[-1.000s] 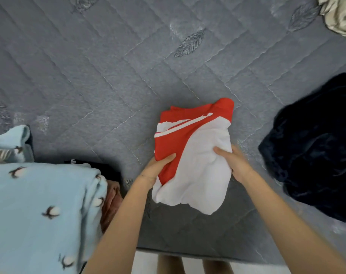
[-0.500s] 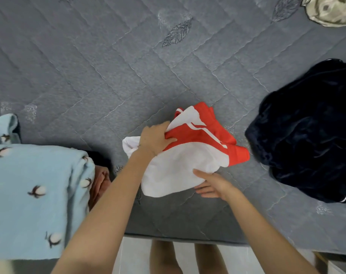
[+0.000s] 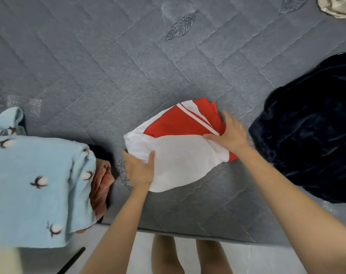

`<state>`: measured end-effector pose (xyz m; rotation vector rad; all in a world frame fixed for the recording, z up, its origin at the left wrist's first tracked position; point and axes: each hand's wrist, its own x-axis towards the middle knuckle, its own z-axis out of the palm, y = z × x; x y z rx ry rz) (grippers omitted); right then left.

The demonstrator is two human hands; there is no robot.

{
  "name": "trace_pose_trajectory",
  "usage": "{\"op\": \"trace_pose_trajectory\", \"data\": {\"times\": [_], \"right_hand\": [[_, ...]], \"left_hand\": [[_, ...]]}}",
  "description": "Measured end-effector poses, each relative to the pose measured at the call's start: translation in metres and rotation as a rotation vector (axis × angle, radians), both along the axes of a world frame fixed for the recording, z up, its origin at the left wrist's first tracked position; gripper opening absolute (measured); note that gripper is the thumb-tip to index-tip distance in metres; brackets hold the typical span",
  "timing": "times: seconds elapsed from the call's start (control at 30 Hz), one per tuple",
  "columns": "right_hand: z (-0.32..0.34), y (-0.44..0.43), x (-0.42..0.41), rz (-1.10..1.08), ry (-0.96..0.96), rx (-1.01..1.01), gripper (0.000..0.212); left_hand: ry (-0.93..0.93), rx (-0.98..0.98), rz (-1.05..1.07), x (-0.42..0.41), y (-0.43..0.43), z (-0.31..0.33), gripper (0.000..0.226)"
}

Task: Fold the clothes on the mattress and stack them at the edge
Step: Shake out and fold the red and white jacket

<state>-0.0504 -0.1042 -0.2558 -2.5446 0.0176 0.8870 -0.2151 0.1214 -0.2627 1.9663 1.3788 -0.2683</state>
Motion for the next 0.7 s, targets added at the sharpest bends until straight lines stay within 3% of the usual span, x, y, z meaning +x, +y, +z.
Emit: {"op": "trace_pose_trajectory", "data": {"times": [0.07,0.17,0.3,0.43,0.57,0.63,0.7], "right_hand": [[-0.013,0.005,-0.001,0.002,0.131,0.004,0.122],[-0.021,0.01,-0.004,-0.013,0.15,0.015,0.124],[-0.02,0.008,-0.008,-0.212,0.18,0.138,0.12],[-0.01,-0.002,-0.015,-0.285,0.352,0.246,0.087],[0.009,-0.02,-0.034,-0.365,0.485,0.364,0.042],[0.03,-0.023,-0.043,-0.398,0.522,0.405,0.031],[0.054,-0.022,-0.051,-0.43,0.515,0.444,0.028]], "left_hand": [[-0.073,-0.066,0.081,-0.007,-0.008,-0.005,0.083],[-0.16,-0.117,0.126,-0.009,-0.016,-0.007,0.07],[-0.236,-0.376,0.455,-0.004,-0.012,-0.007,0.065],[-0.248,-0.617,0.47,-0.008,-0.001,-0.008,0.034],[-0.185,-0.754,0.276,-0.015,0.004,0.003,0.033],[-0.211,-0.785,0.228,-0.015,0.005,0.018,0.032],[-0.221,-0.792,0.186,-0.014,0.008,0.04,0.048]]}}
